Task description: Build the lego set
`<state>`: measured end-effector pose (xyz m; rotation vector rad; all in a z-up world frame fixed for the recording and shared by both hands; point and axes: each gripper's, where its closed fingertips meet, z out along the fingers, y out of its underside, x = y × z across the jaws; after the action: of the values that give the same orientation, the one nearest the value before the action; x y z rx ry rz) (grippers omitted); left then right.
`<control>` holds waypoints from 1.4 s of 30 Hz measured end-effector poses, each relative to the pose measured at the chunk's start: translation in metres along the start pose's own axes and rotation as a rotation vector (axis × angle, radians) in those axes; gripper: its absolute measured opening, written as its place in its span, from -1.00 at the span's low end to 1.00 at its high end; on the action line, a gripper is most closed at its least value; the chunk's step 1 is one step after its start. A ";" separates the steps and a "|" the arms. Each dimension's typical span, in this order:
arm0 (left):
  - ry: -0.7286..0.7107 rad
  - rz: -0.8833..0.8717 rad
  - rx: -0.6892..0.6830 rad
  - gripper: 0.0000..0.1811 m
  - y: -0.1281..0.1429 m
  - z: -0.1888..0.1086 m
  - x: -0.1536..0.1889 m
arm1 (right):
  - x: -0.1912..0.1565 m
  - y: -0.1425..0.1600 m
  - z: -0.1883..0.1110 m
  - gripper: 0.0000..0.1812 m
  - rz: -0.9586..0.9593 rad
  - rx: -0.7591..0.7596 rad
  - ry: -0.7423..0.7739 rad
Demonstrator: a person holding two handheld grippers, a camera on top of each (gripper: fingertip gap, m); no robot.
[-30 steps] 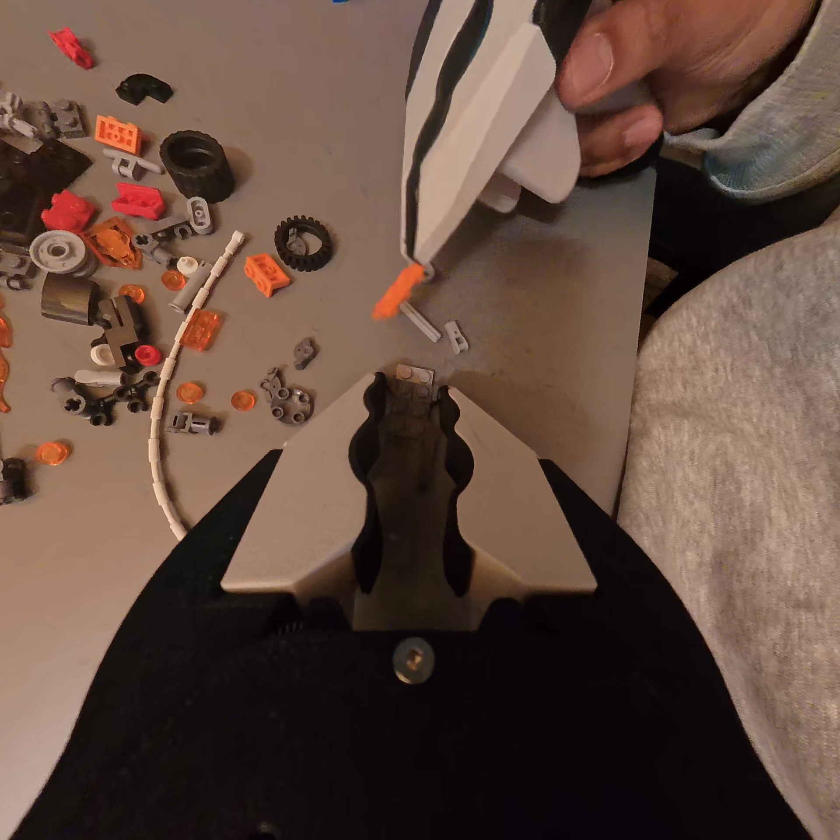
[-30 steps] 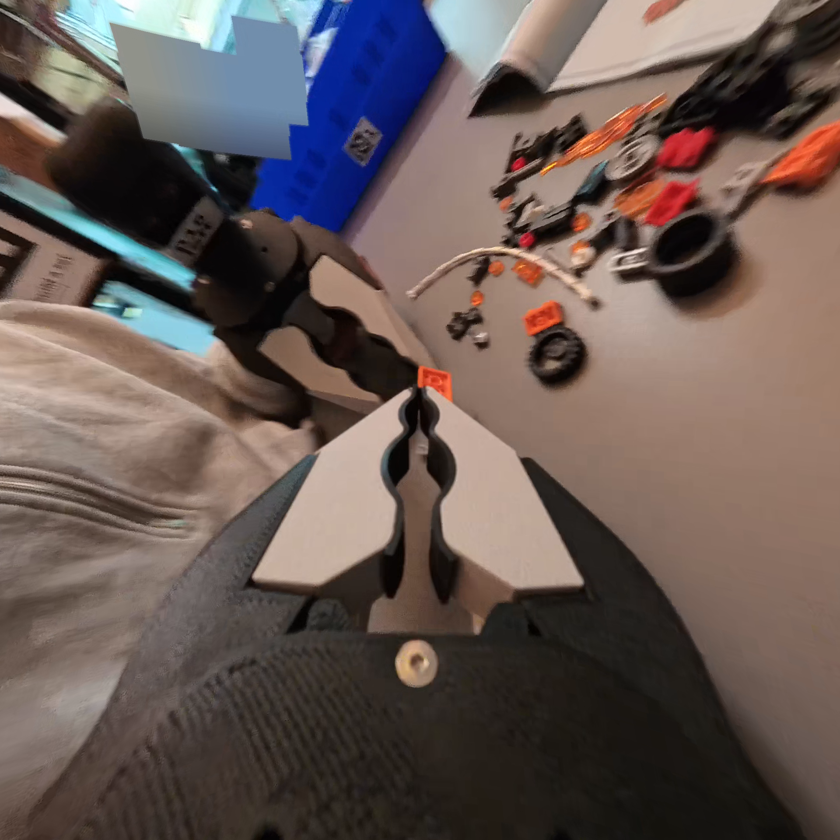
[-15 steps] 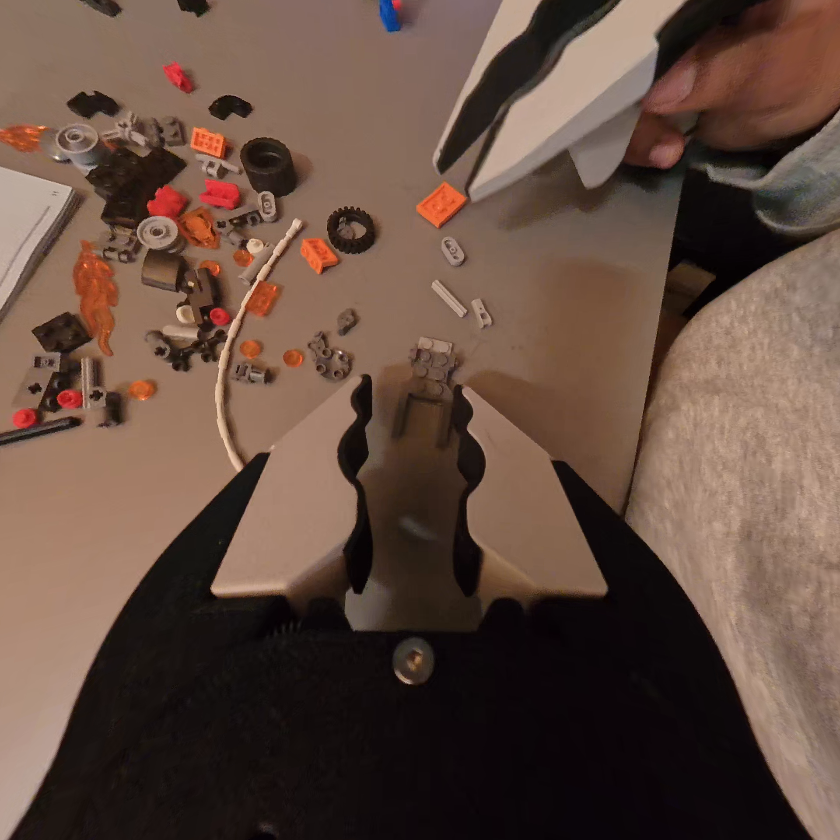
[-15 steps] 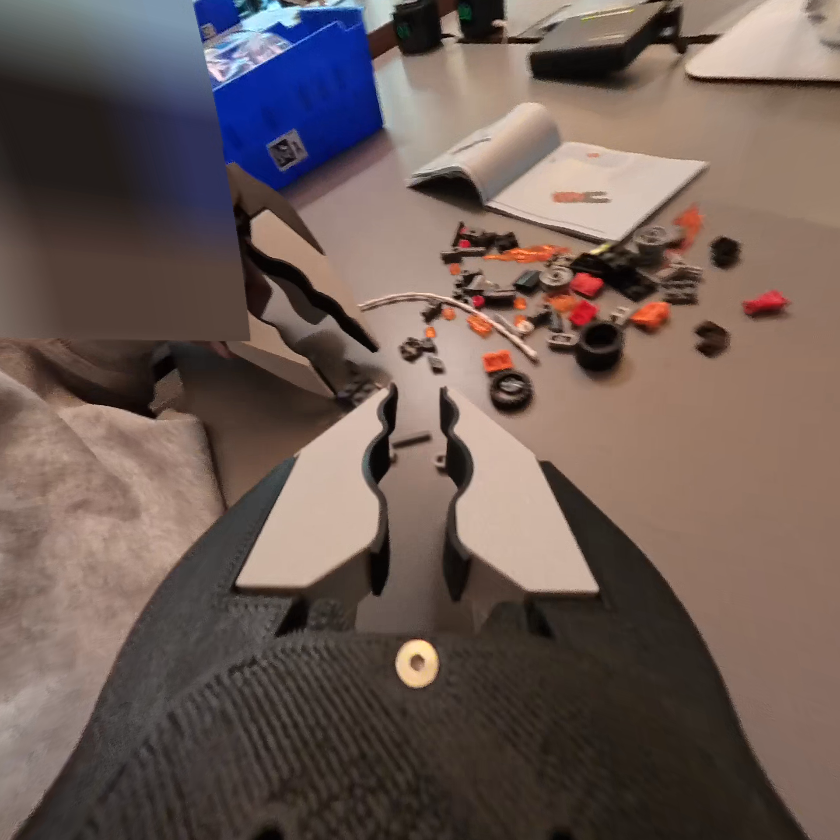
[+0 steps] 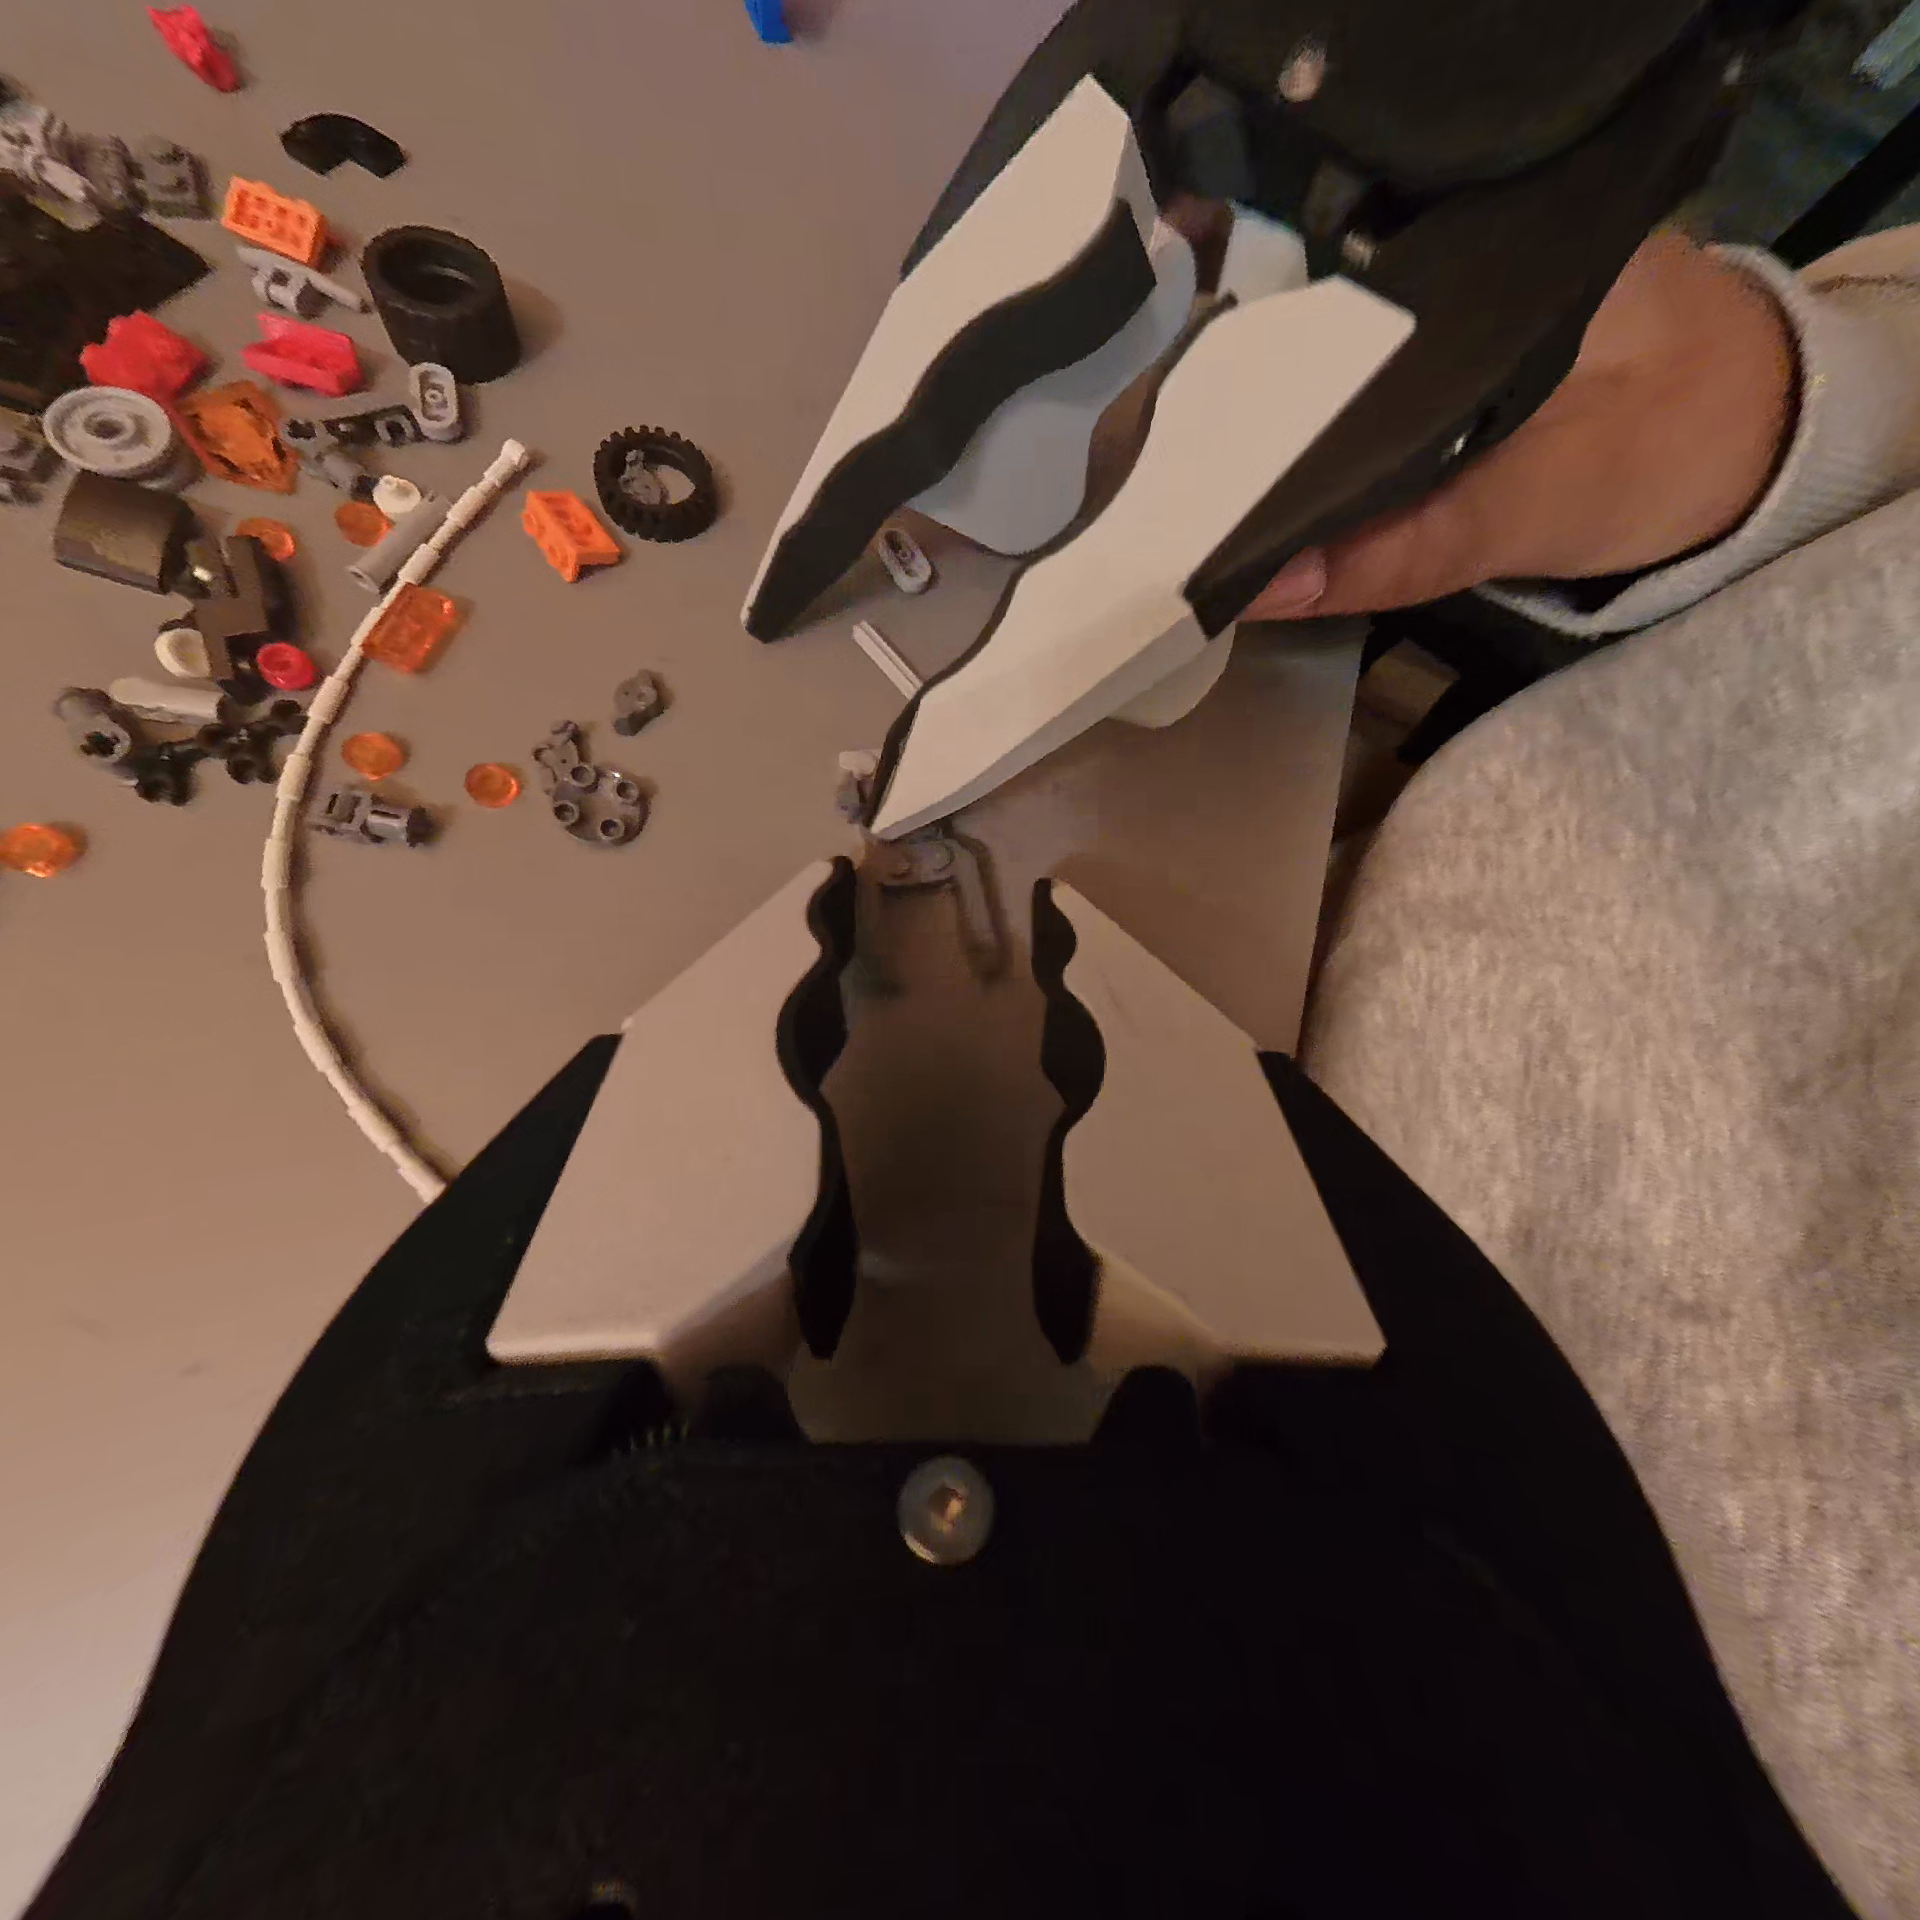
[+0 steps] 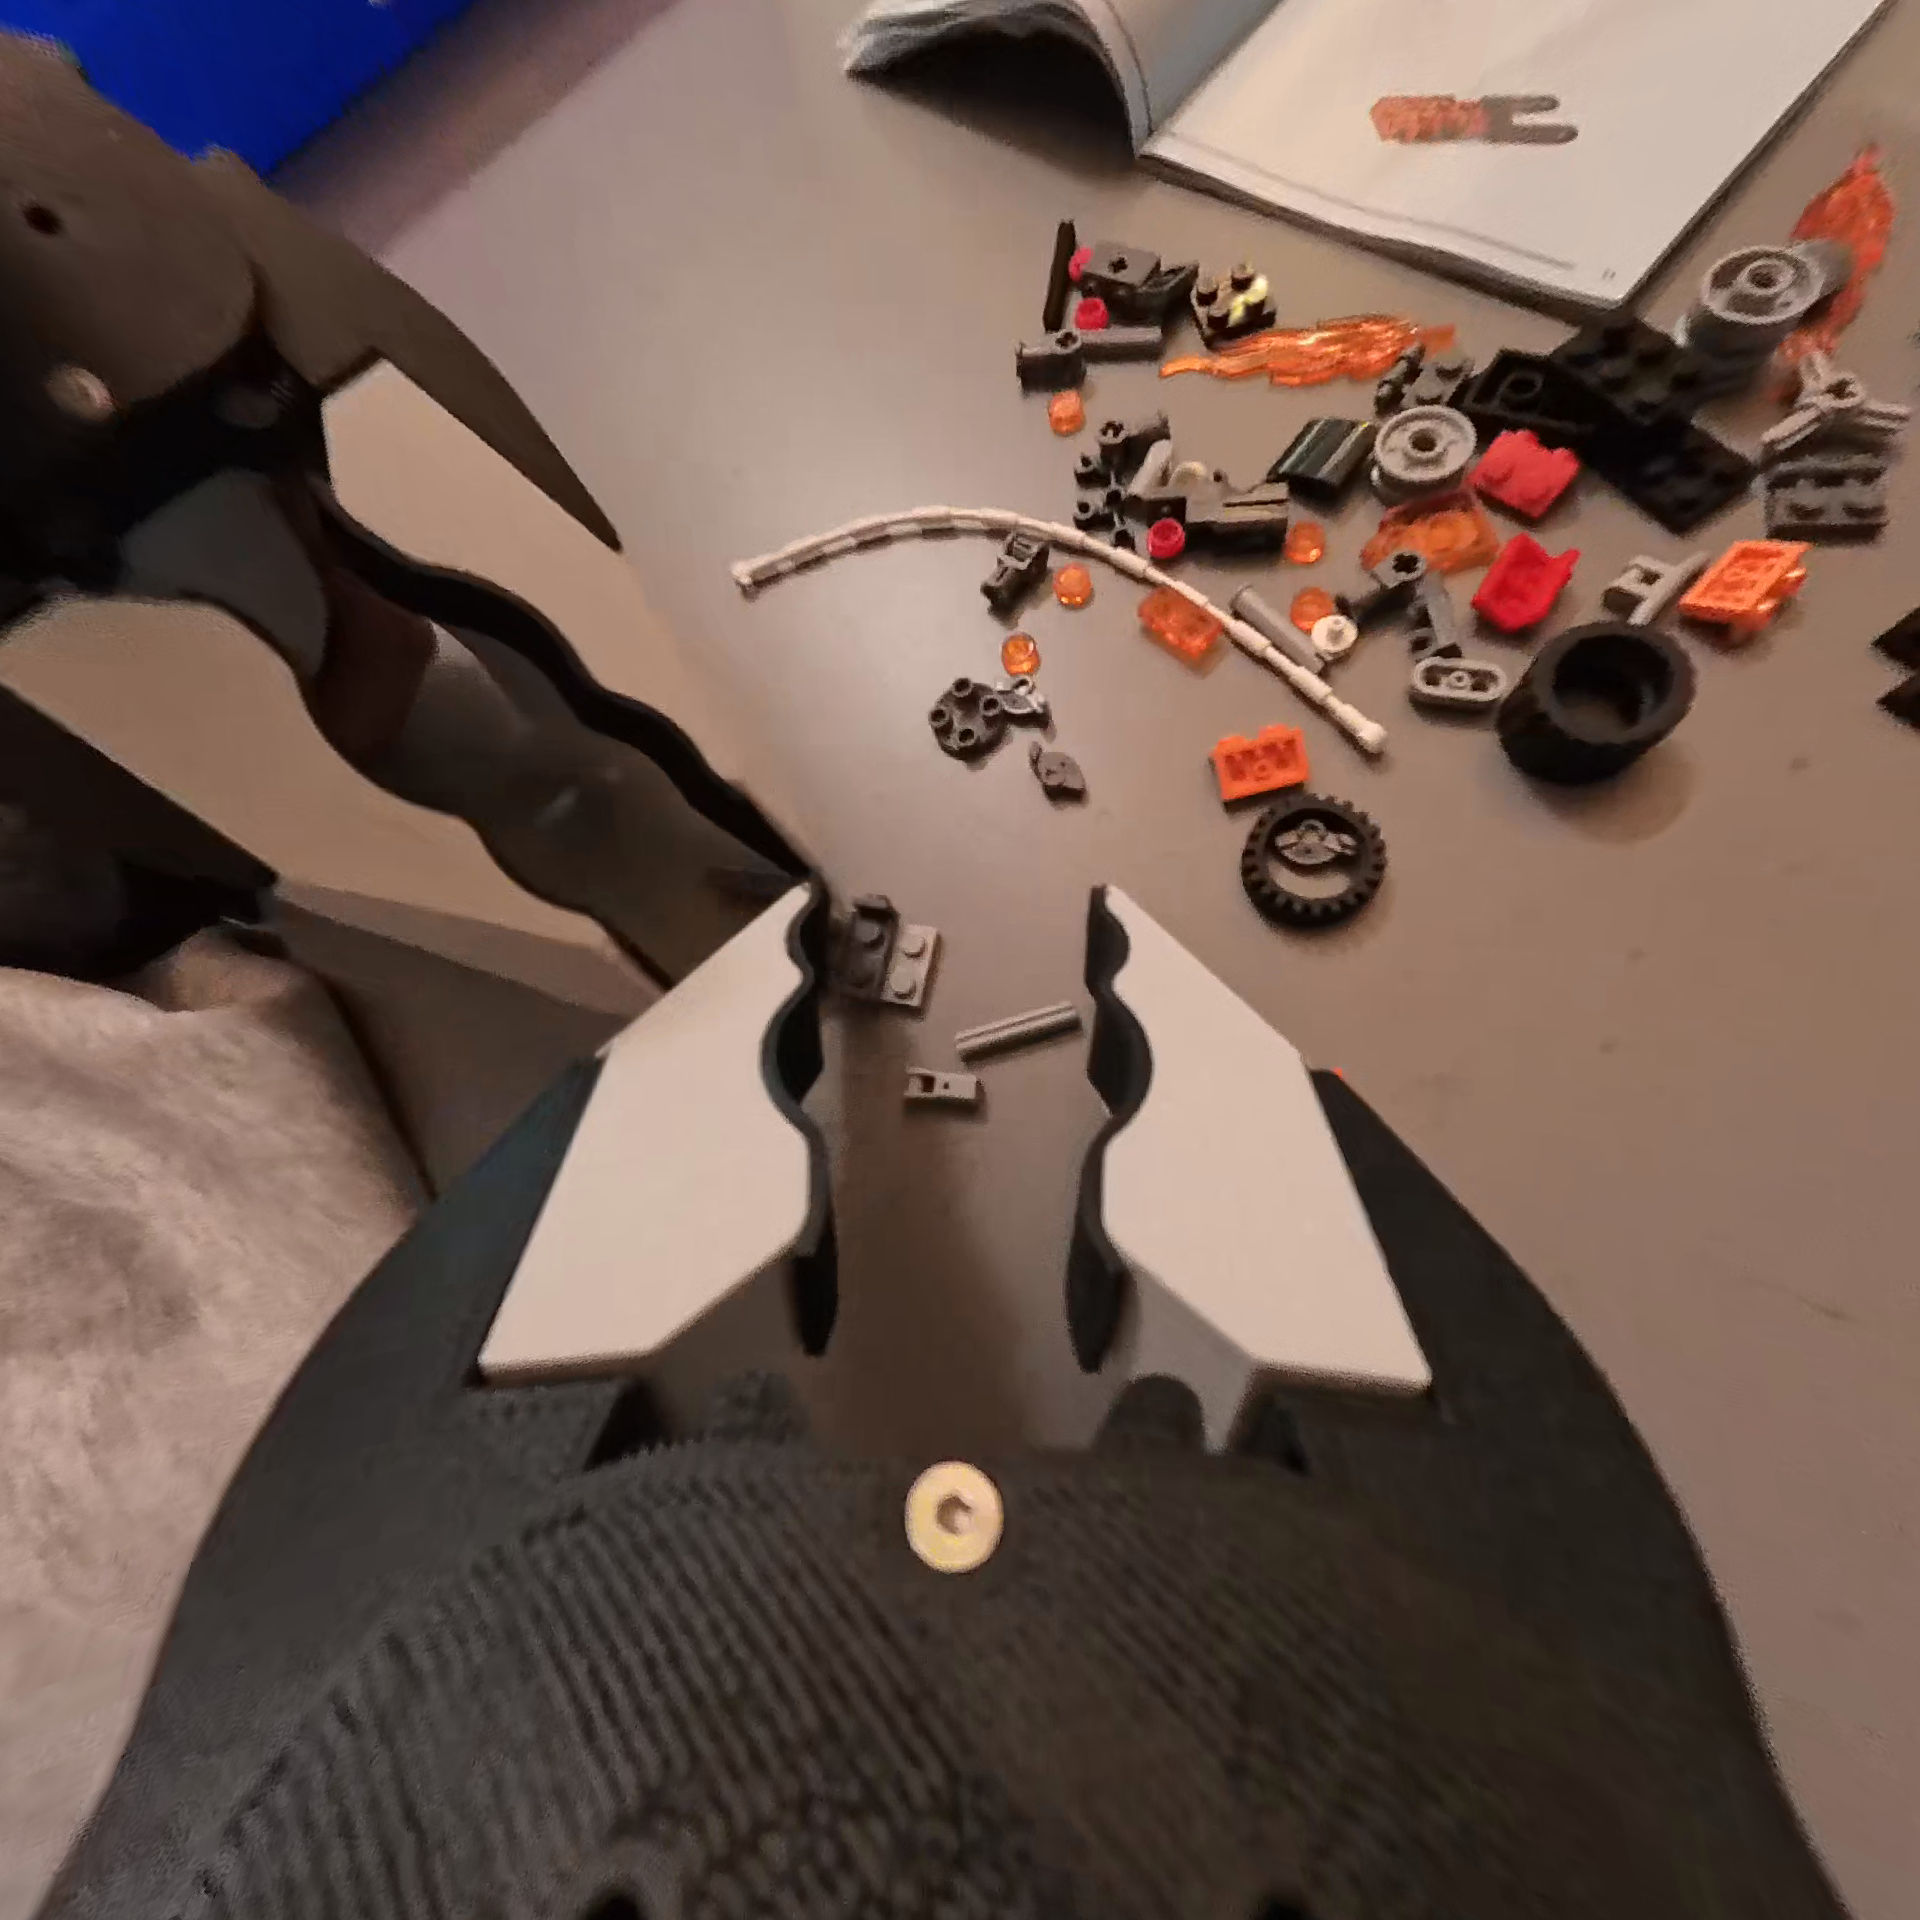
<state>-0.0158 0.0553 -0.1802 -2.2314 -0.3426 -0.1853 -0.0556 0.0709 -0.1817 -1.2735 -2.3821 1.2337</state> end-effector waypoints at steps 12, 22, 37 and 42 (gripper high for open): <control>0.039 -0.079 -0.009 -0.72 0.002 0.000 -0.003 | -0.009 -0.013 -0.024 -0.76 -0.180 0.018 0.064; 0.087 -0.114 -0.014 -0.71 0.003 0.000 0.000 | -0.018 0.004 -0.012 -0.80 -0.128 -0.139 0.052; 0.121 -0.124 -0.020 -0.72 0.005 0.001 0.005 | -0.024 0.014 -0.004 -0.85 -0.113 -0.284 -0.020; 0.125 -0.124 -0.019 -0.72 0.005 0.001 0.005 | -0.024 0.015 -0.004 -0.85 -0.131 -0.357 -0.019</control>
<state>-0.0093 0.0539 -0.1827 -2.2064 -0.4132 -0.3939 -0.0295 0.0594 -0.1853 -1.1698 -2.7377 0.8127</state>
